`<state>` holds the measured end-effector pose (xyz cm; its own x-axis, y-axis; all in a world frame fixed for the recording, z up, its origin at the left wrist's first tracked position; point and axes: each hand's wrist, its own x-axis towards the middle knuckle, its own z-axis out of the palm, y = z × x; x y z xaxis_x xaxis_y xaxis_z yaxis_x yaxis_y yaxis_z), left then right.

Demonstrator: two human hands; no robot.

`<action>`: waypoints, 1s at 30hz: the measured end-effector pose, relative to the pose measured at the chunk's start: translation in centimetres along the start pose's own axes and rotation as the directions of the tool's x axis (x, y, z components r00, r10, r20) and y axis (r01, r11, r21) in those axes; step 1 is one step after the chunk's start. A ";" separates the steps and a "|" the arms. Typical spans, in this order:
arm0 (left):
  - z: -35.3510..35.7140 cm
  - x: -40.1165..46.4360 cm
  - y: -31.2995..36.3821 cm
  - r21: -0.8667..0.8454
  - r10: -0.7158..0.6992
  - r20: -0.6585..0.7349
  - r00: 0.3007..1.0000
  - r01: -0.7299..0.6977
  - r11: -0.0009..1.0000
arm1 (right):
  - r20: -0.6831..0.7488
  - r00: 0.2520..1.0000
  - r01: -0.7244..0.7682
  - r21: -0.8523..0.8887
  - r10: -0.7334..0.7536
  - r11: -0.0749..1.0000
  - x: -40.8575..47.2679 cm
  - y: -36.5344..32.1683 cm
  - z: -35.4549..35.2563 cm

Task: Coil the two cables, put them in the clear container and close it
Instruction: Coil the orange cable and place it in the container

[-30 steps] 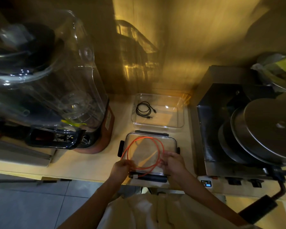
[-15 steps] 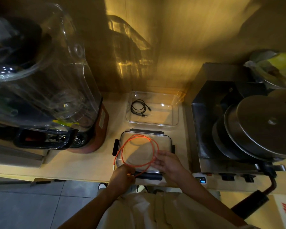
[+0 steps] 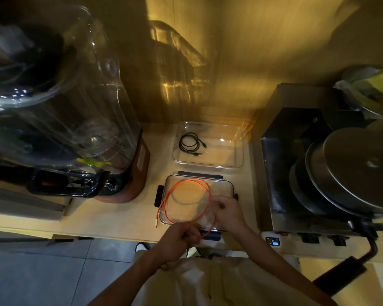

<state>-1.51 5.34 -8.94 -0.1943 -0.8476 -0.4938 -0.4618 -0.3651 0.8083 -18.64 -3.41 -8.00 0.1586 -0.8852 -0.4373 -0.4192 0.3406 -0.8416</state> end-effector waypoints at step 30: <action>-0.6 -0.4 5.6 -0.529 0.035 -0.207 0.978 -0.142 0.837 | 0.305 0.951 -0.192 0.705 -0.048 0.683 -2.5 -5.4 -1.9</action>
<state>-3.49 3.43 -4.01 -0.0274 -0.9212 -0.3882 0.0990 -0.3889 0.9159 -18.46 -3.63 -1.76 0.4442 -0.7615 -0.4720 0.3134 0.6256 -0.7144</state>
